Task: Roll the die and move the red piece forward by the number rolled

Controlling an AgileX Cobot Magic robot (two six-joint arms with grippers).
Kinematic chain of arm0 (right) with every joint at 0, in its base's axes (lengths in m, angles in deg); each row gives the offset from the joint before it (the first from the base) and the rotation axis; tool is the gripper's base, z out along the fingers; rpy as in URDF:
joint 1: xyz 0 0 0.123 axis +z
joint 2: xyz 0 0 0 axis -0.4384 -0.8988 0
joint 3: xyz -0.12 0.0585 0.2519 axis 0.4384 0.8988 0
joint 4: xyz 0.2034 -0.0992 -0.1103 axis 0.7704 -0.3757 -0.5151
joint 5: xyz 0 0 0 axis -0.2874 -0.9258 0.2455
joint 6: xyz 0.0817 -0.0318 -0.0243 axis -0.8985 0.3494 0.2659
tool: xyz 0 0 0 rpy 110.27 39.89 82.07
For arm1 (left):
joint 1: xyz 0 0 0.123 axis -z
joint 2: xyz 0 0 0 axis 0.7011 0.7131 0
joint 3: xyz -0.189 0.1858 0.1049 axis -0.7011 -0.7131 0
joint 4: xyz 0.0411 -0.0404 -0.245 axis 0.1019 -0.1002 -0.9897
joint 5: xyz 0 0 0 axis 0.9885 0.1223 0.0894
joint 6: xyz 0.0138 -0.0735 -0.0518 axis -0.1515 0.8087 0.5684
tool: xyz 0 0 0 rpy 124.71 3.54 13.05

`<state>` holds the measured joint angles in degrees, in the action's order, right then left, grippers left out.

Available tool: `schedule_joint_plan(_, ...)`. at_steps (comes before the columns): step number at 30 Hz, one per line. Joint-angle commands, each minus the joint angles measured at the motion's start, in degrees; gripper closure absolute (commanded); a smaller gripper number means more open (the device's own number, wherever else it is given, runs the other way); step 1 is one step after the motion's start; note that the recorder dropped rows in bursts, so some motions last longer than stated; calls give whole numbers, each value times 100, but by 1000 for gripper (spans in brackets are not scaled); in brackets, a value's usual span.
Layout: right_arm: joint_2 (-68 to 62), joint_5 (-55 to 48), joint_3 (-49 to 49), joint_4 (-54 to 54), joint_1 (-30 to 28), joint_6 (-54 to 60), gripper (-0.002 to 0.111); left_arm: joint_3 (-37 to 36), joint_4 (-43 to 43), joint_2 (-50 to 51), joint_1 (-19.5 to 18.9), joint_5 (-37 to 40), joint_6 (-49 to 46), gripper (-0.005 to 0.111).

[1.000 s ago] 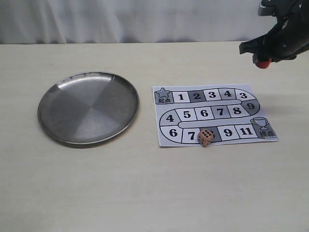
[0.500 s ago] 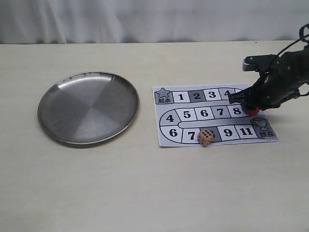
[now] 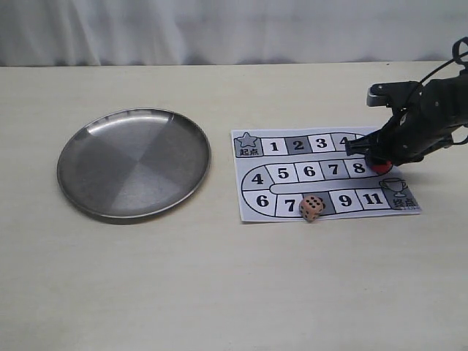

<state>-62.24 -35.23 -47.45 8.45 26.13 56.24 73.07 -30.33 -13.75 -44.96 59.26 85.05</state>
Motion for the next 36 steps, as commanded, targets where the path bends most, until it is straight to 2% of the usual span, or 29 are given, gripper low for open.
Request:
schedule_joint_plan(1,11,40,15,-45,-30,-12,66,-10,-13,-6,48,-55,5,107)
schedule_joint_plan(3,11,65,15,-40,-30,-12,53,-10,-13,-6,48,-55,5,107)
schedule_joint_plan(8,29,106,-20,-40,-30,-12,38,-10,-13,-6,48,-55,5,107)
schedule_joint_plan(15,646,-435,-301,-40,-30,-12,35,-10,-13,-6,48,-55,5,107)
schedule_joint_plan(17,1060,-531,-322,-40,-30,21,40,-10,-13,-6,48,-55,5,107)
schedule_joint_plan(20,1869,-665,-322,-40,-30,401,63,-10,-13,-6,48,-55,5,107)
schedule_joint_plan(24,2929,-841,-223,50,-30,645,100,-10,-13,-6,48,-55,5,107)
schedule_joint_plan(25,3228,-713,-85,118,-30,609,104,-10,-13,-6,48,-55,5,107)
schedule_joint_plan(28,4105,-43,543,461,0,611,104,-10,-13,-6,48,-55,5,107)
schedule_joint_plan(31,5691,1173,2095,592,5,600,104,-10,-13,-6,48,-55,5,107)
schedule_joint_plan(36,7734,2060,4137,1460,5,600,104,-10,-13,-6,48,-55,5,107)
